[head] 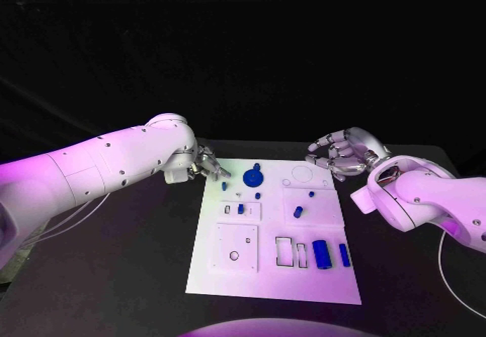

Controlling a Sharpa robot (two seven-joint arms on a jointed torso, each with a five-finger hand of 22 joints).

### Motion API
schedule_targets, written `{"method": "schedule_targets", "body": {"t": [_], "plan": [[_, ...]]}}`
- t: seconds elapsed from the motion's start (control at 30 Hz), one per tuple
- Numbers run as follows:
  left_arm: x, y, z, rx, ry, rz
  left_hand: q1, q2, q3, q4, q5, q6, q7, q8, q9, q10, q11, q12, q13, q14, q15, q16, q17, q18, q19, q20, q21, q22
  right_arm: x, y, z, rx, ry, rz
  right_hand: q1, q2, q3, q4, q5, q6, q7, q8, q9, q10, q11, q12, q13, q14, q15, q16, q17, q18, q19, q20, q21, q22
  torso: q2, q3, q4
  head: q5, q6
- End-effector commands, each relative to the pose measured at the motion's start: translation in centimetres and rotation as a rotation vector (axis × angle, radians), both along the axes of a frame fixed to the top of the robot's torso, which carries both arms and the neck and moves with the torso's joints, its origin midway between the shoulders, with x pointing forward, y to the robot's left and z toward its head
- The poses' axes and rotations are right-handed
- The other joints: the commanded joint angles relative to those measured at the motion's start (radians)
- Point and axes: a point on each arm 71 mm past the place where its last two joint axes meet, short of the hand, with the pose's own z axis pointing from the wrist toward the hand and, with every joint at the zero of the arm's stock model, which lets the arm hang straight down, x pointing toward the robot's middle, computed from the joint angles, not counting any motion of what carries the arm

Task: Assemble the parts on the task board

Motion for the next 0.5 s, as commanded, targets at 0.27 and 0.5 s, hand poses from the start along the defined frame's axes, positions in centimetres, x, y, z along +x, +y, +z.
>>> {"method": "schedule_targets", "body": {"t": [0.27,0.5], "plan": [[-0.10,-0.68,-0.90,-0.024,0.043,-0.029,-0.006,0.006,-0.007,-0.002,-0.004,0.007,0.001,-0.006,-0.002,-0.003,-0.003,0.007,0.001,0.056,0.008,-0.005,0.089,0.010,0.004,0.006,0.002,0.002,0.00,0.22,0.09,-0.004,-0.019,0.009,-0.010,-0.004,0.000,-0.002,0.002,-0.005,-0.001,0.005,0.001,-0.006,-0.001,-0.006,-0.002,0.050,-0.006,-0.005,0.041,0.008,-0.006,0.001,-0.006,-0.002,0.000,0.0015,0.0002,0.001,-0.003],[-0.16,-0.80,-1.12,-0.028,0.050,-0.035,0.010,0.010,-0.005,-0.003,-0.002,0.007,0.000,-0.007,-0.004,-0.003,-0.003,0.009,0.001,0.056,0.007,-0.005,0.089,0.011,0.003,0.006,0.002,0.002,-0.01,0.24,0.08,-0.004,-0.017,0.008,-0.010,-0.004,0.000,-0.002,0.002,-0.005,-0.001,0.005,0.001,-0.006,-0.001,-0.006,-0.002,0.050,-0.006,-0.005,0.041,0.008,-0.006,0.001,-0.006,-0.002,0.000,0.0023,0.0003,0.001,-0.006]]}}
